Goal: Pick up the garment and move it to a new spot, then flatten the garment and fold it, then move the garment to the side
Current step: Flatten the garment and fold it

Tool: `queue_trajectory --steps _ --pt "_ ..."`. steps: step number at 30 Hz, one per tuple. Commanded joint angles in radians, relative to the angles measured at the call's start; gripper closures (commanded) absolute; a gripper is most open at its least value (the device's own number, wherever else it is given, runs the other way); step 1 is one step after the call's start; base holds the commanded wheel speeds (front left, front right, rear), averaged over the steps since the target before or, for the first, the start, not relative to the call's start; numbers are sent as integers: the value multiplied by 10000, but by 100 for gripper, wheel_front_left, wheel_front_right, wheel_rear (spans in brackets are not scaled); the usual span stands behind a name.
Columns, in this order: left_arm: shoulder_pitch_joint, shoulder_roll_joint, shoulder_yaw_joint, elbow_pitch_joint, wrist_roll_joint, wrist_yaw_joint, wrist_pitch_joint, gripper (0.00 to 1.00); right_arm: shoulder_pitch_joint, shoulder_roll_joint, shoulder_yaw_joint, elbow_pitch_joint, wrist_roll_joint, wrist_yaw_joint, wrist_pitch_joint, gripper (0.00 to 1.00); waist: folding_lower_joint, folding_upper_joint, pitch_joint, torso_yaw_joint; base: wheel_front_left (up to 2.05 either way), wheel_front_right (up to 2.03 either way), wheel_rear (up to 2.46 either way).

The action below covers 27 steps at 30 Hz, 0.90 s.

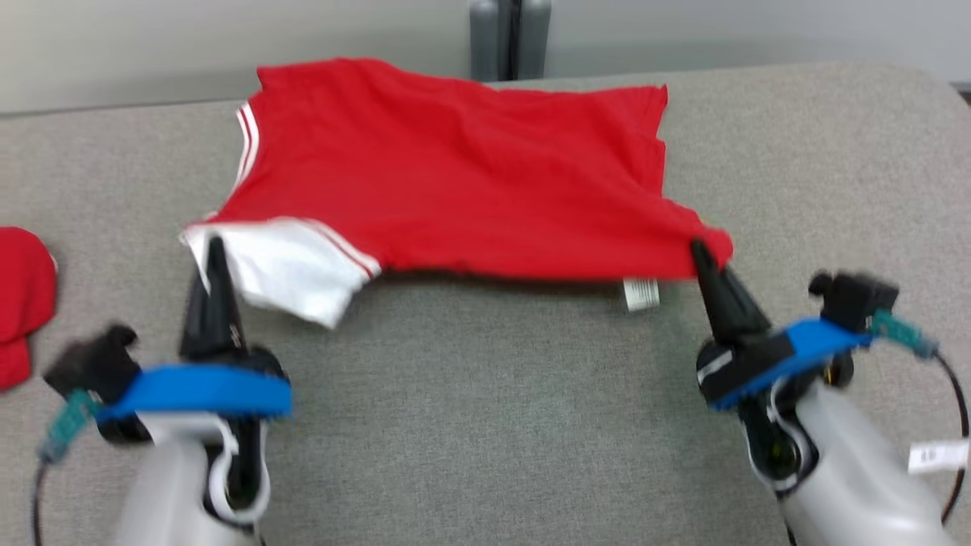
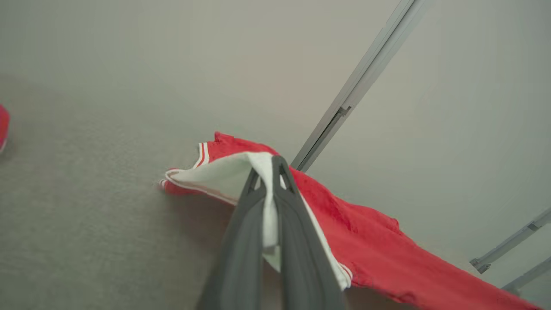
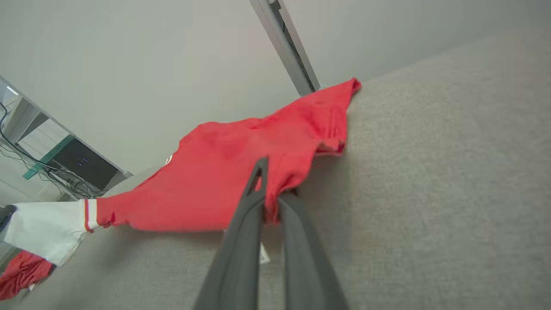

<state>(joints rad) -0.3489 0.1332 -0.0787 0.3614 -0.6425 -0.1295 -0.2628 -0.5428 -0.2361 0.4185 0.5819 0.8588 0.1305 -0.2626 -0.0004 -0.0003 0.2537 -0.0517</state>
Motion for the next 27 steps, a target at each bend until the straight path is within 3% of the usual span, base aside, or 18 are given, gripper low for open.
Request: queue_trajectory --steps 1,13,27 --pt "577 -66 -67 -202 135 -16 -27 100 586 -23 -124 -204 133 5 -28 100 4 3 -219 -3 0 0 0" --pt "4440 -724 210 -1477 271 118 -27 100 3815 -155 -700 -742 9 3 -29 100 4 3 -1646 182 0 0 0" --pt "6405 -786 -464 -2531 137 717 268 100 5936 -497 -1100 -1510 -453 5 222 100 4 3 -2302 503 0 0 0"
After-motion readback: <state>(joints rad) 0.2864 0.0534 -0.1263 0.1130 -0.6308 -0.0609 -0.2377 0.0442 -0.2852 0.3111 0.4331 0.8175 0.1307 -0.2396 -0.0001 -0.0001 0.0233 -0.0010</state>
